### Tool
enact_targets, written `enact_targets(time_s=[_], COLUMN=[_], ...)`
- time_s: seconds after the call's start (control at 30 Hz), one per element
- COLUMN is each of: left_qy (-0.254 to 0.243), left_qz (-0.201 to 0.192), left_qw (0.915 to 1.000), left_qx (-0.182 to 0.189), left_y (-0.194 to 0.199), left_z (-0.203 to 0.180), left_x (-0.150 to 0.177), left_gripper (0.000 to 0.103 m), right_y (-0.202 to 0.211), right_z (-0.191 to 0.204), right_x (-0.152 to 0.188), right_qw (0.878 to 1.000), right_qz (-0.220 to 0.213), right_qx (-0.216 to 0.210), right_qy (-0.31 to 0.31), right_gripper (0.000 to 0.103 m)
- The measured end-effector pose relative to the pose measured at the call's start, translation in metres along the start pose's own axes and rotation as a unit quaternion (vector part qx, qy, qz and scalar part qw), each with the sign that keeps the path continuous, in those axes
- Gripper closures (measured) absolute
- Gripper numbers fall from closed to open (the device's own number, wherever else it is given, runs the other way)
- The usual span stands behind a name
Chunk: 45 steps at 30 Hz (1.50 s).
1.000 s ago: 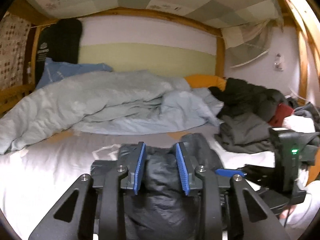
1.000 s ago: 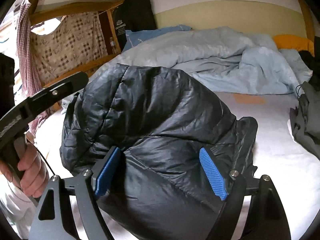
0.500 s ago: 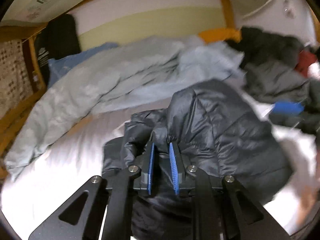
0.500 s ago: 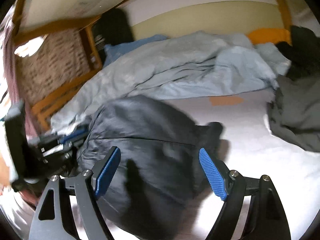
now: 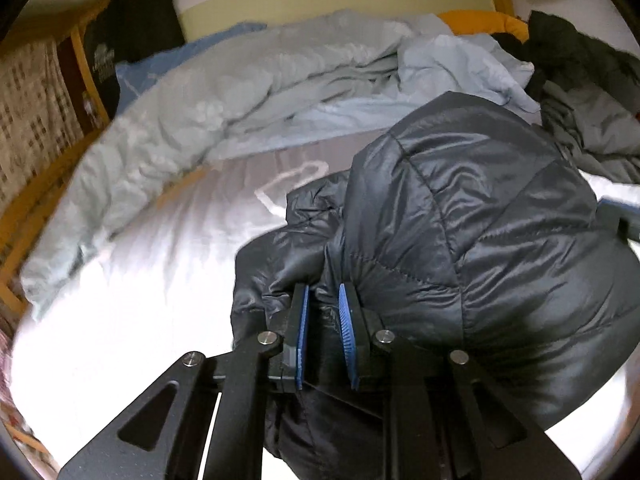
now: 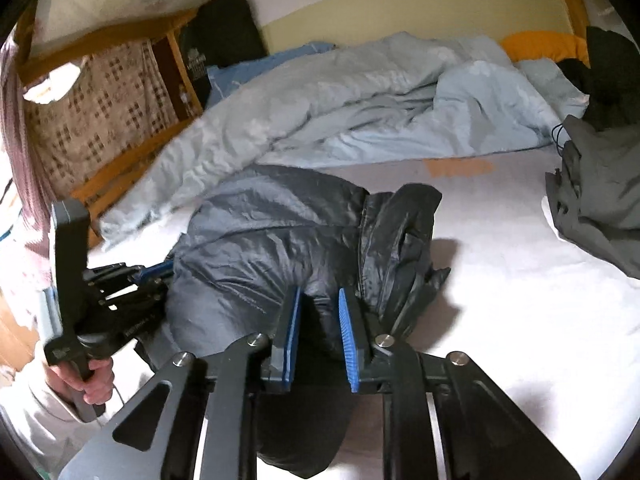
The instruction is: Fold large clothes
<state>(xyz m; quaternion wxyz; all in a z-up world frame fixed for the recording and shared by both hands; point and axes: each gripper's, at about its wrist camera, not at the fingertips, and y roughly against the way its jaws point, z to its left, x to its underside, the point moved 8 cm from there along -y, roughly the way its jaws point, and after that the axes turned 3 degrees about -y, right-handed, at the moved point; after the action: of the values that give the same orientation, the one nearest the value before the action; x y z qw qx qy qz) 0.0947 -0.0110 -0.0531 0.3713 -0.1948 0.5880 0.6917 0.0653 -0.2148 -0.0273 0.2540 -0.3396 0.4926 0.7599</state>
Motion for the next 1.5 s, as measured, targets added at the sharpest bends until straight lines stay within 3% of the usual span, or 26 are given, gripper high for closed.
enact_targets(time_s=[0.03, 0.13, 0.33, 0.43, 0.97, 1.13, 1.2, 1.27, 1.3, 1.33, 1.37, 1.4, 1.47, 1.5], left_qy=[0.001, -0.007, -0.047, -0.034, -0.037, -0.041, -0.034, -0.015, -0.005, 0.006, 0.02, 0.028, 0.036, 0.038], left_qz=[0.007, 0.02, 0.045, 0.052, 0.049, 0.065, 0.055, 0.032, 0.022, 0.014, 0.003, -0.001, -0.021, -0.034], left_qw=[0.9999, 0.9998, 0.9979, 0.998, 0.998, 0.9969, 0.9977, 0.9993, 0.9997, 0.9999, 0.9997, 0.9994, 0.9991, 0.9986], left_qx=[0.008, 0.006, 0.003, 0.016, 0.012, -0.015, -0.023, -0.012, -0.005, 0.001, 0.014, 0.019, -0.002, -0.008], left_y=[-0.005, -0.013, -0.032, -0.036, -0.036, -0.029, -0.017, -0.001, 0.006, 0.011, 0.018, 0.022, 0.033, 0.038], left_z=[-0.001, -0.004, -0.012, -0.01, -0.008, -0.009, -0.006, -0.001, 0.002, 0.005, 0.008, 0.01, 0.018, 0.021], left_x=[0.002, 0.003, 0.011, 0.013, 0.013, 0.006, 0.003, -0.002, -0.004, -0.006, -0.009, -0.011, -0.014, -0.016], left_gripper=[0.086, 0.086, 0.086, 0.086, 0.086, 0.087, 0.086, 0.086, 0.081, 0.077, 0.063, 0.043, 0.028, 0.028], right_y=[-0.01, -0.028, -0.045, -0.05, -0.046, -0.045, -0.044, -0.041, -0.037, -0.035, -0.033, -0.031, -0.027, -0.024], right_z=[-0.002, -0.001, -0.009, -0.009, -0.005, -0.006, -0.005, -0.007, -0.01, -0.011, -0.011, -0.012, -0.013, -0.013], right_x=[0.004, 0.01, 0.014, 0.016, 0.02, 0.02, 0.021, 0.02, 0.018, 0.017, 0.016, 0.015, 0.014, 0.014], right_qw=[0.999, 0.995, 0.994, 0.993, 0.99, 0.991, 0.991, 0.988, 0.983, 0.981, 0.981, 0.982, 0.984, 0.984], right_qz=[0.019, 0.049, 0.07, 0.066, 0.062, 0.065, 0.064, 0.059, 0.052, 0.05, 0.05, 0.049, 0.048, 0.046], right_qx=[0.032, 0.07, 0.073, 0.081, 0.099, 0.097, 0.1, 0.126, 0.156, 0.166, 0.162, 0.159, 0.157, 0.156], right_qy=[0.018, 0.058, 0.04, 0.045, 0.074, 0.063, 0.063, 0.072, 0.081, 0.088, 0.09, 0.086, 0.074, 0.071], right_gripper=[0.081, 0.081, 0.08, 0.08, 0.076, 0.075, 0.075, 0.058, 0.041, 0.037, 0.037, 0.037, 0.037, 0.037])
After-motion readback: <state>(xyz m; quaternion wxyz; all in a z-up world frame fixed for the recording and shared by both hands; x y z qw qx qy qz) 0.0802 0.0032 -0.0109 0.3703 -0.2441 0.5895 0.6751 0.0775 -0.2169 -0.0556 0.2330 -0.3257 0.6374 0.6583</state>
